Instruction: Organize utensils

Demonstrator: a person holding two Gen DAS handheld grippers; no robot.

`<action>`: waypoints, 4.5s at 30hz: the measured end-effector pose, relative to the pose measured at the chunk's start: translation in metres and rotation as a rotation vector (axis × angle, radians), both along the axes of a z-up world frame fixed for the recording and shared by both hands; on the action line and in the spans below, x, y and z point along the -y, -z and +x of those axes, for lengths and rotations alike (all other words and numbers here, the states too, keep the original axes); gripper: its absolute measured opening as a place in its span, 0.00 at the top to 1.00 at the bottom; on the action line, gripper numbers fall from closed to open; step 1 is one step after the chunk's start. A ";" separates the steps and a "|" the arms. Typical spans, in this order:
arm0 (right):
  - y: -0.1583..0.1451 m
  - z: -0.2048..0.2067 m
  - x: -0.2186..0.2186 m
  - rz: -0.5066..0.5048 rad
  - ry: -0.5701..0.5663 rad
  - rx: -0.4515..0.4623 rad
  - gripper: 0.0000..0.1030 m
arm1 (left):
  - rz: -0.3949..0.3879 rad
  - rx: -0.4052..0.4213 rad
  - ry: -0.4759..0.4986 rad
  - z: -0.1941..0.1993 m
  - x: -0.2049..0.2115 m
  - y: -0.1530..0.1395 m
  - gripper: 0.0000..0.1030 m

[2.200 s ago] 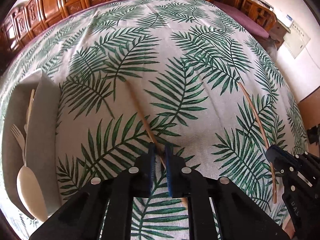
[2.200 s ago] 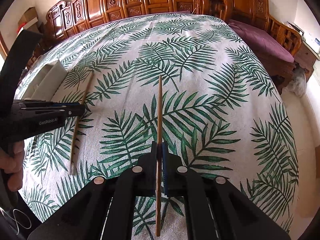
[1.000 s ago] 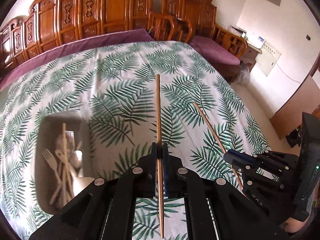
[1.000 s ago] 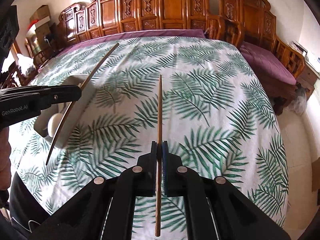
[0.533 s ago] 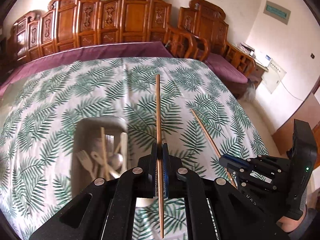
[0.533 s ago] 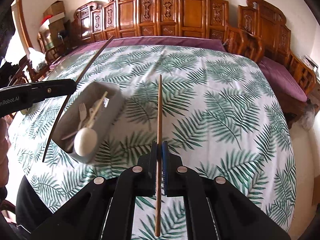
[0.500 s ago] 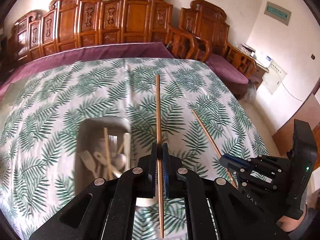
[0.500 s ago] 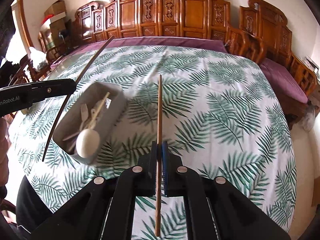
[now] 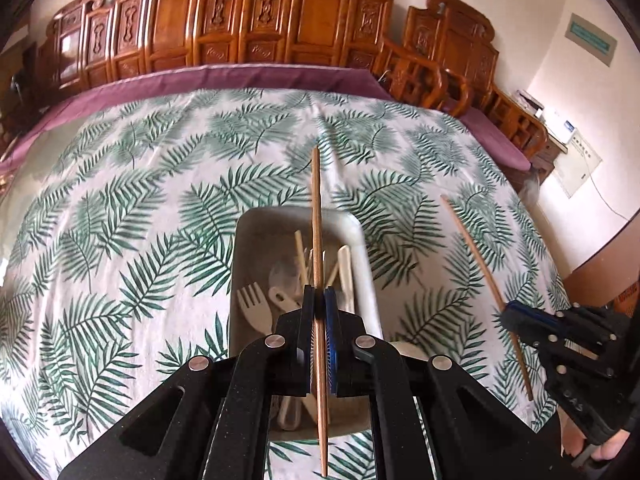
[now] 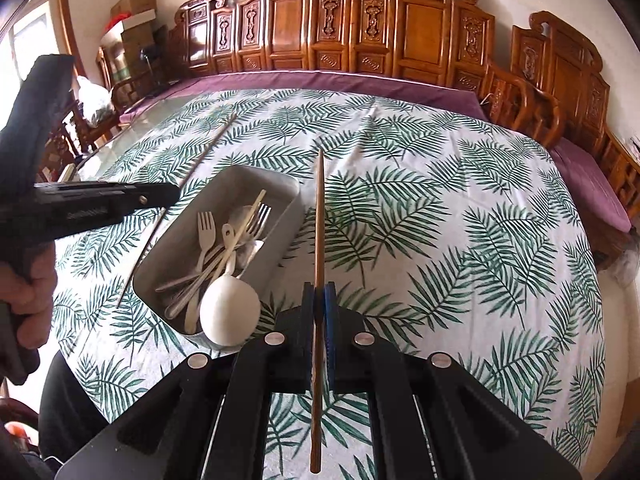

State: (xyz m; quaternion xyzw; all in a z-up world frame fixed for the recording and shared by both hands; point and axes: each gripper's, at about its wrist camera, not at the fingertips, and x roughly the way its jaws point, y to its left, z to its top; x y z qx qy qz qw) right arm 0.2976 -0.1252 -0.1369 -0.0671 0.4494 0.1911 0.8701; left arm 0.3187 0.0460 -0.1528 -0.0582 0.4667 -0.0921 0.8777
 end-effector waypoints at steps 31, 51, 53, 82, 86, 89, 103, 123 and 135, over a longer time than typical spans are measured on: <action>0.008 0.027 -0.056 0.034 -0.055 -0.039 0.94 | 0.035 -0.033 -0.020 0.009 -0.027 0.026 0.94; 0.048 0.063 -0.115 0.095 -0.033 -0.165 0.94 | 0.094 0.040 -0.057 -0.023 -0.074 0.015 0.94; 0.052 0.063 -0.116 0.079 -0.029 -0.175 0.94 | 0.090 0.040 -0.058 -0.023 -0.075 0.015 0.94; 0.045 0.063 -0.121 0.100 -0.050 -0.171 0.93 | 0.088 0.076 -0.054 -0.033 -0.070 -0.001 0.94; 0.030 0.048 -0.104 0.095 -0.041 -0.131 0.93 | 0.089 0.094 -0.056 -0.041 -0.065 -0.012 0.94; 0.017 0.034 -0.087 0.096 -0.030 -0.098 0.93 | 0.090 0.114 -0.057 -0.051 -0.057 -0.022 0.93; -0.051 -0.040 -0.003 0.112 0.095 0.082 0.33 | 0.091 0.254 -0.025 -0.105 0.002 -0.079 0.10; -0.131 -0.147 0.059 0.115 0.210 0.361 0.03 | 0.137 0.424 -0.090 -0.191 0.037 -0.145 0.08; -0.177 -0.205 0.064 0.153 0.229 0.493 0.03 | 0.127 0.499 -0.116 -0.241 0.038 -0.181 0.08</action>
